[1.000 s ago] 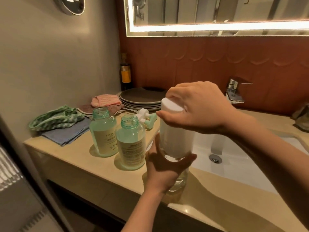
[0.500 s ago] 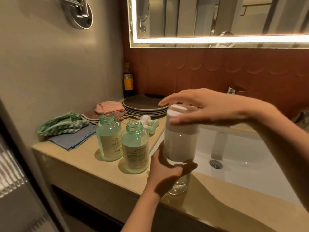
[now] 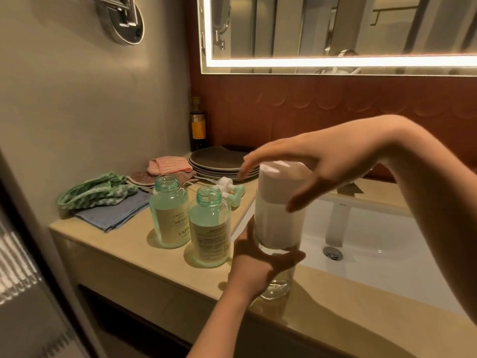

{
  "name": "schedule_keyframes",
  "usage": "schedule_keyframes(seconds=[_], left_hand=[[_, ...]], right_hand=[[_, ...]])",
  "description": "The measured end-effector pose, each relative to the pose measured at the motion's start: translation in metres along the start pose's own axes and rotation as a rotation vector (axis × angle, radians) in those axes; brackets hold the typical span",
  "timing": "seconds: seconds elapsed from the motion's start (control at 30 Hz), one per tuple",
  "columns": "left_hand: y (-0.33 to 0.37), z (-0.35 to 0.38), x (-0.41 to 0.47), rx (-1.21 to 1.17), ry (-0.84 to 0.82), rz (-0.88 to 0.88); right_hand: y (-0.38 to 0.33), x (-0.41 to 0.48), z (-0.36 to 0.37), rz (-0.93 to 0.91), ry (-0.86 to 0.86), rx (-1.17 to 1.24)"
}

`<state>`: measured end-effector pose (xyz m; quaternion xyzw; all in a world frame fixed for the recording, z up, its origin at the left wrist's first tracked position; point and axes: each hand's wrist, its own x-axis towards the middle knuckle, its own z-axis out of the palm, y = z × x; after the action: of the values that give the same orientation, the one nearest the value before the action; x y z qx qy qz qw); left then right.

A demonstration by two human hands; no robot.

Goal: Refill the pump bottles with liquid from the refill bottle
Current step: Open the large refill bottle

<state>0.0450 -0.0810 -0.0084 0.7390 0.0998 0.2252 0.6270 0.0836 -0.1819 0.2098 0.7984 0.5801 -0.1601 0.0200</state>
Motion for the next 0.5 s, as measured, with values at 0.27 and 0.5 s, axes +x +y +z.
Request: schedule_keyframes(seconds=[0.27,0.5], left_hand=[[0.001,0.002,-0.002,-0.005,0.022,-0.007],[-0.003,0.002,0.002,0.052,0.042,0.008]], right_hand=[[-0.016,0.024,0.017,0.378,0.367,-0.483],[0.006,0.007,0.005,0.003,0.116,-0.117]])
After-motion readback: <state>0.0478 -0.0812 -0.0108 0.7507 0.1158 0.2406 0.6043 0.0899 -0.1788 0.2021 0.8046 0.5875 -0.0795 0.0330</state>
